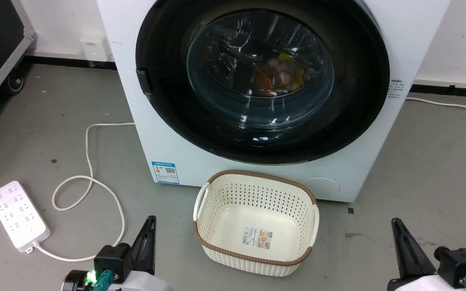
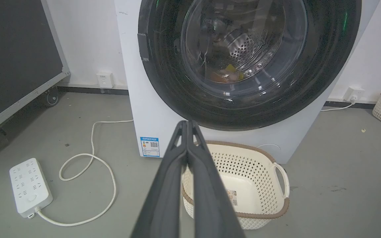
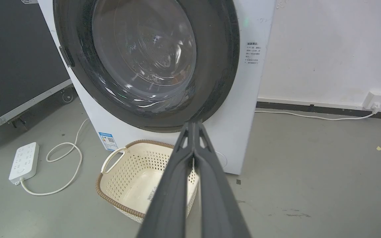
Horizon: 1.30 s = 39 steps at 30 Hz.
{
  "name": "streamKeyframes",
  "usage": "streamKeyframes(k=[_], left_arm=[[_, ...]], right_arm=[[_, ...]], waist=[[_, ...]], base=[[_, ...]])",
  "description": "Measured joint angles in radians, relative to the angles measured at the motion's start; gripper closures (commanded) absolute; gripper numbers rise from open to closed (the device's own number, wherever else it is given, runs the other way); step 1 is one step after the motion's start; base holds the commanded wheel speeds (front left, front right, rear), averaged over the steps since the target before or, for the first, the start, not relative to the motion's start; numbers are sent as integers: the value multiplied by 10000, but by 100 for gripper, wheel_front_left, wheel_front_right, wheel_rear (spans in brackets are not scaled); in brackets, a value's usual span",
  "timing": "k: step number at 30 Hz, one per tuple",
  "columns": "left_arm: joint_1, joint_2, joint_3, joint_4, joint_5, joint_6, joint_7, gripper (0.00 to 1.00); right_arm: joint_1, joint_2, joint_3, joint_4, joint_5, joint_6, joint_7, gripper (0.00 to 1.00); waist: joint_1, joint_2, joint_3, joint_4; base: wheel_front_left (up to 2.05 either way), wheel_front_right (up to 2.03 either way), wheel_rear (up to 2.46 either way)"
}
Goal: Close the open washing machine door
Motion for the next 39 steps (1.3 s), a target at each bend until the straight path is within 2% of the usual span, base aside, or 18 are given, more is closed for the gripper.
streamKeyframes(k=[39], left_arm=[[-11, -10, 345, -654, 493, 251, 757, 100]], right_arm=[[-246, 0, 278, -368, -395, 0, 727, 100]], waist=[[0, 0, 50, -283]], base=[[0, 0, 0]])
